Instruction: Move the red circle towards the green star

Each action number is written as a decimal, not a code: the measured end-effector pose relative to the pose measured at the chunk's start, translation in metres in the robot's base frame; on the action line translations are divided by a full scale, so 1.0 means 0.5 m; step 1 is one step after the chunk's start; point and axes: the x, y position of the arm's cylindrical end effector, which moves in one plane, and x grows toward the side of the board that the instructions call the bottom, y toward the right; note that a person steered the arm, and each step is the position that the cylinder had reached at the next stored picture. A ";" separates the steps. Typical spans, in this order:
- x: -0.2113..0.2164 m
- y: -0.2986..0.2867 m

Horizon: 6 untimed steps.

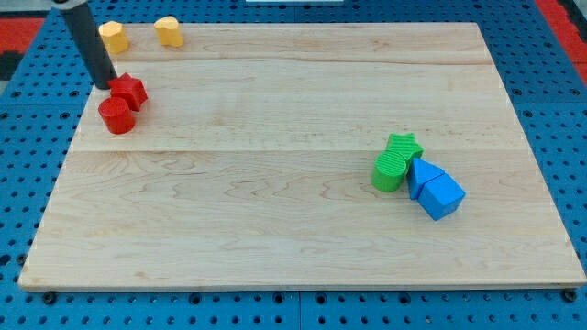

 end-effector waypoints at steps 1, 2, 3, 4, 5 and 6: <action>0.050 0.000; 0.081 0.026; 0.105 0.121; 0.119 0.242; 0.096 0.150; 0.109 0.070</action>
